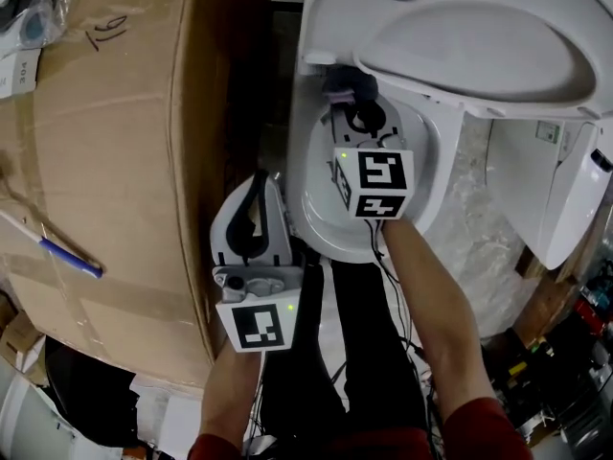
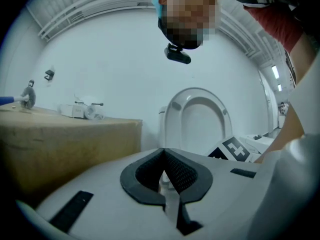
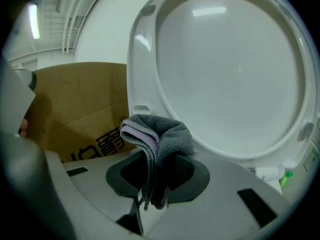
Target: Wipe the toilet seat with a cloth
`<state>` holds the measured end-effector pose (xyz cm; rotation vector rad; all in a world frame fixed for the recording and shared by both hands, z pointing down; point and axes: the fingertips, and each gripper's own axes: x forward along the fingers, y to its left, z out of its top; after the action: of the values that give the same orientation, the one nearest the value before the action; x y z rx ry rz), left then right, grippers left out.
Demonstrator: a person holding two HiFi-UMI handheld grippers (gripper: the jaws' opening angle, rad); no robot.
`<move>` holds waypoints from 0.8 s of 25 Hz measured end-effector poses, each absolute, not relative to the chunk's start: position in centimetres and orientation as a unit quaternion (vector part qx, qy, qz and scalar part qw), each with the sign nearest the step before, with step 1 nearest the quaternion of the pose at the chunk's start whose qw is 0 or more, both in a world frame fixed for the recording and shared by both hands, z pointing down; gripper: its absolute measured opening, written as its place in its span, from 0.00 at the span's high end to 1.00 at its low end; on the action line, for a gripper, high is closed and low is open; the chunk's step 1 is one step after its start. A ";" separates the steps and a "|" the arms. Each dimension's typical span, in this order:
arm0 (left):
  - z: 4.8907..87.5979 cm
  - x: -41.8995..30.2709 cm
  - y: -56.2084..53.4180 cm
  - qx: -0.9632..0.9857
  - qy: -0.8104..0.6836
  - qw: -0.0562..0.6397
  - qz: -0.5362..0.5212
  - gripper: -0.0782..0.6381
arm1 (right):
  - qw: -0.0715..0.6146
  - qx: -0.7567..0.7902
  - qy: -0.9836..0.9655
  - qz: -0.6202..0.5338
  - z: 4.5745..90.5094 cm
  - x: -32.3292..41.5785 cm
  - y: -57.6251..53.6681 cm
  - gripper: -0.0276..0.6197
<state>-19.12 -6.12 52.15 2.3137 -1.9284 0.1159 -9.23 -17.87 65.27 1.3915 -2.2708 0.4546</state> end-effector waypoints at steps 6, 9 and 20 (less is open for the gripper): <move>50.6 -20.0 -5.9 0.763 -0.643 0.062 0.032 0.87 | 0.218 0.481 -0.836 0.150 62.8 -11.2 -17.9 0.84; 49.7 -20.3 -5.9 0.761 -0.646 0.060 0.029 0.87 | 0.215 0.478 -0.839 0.146 61.5 -11.7 -17.8 0.84; 46.2 -20.4 -6.2 0.762 -0.645 0.050 0.013 0.87 | 0.196 0.465 -0.855 0.125 56.4 -13.5 -18.3 0.84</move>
<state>-20.44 -6.24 46.15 2.3212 -1.9650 0.0385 -13.47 -18.31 56.39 1.3012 -2.3937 0.3491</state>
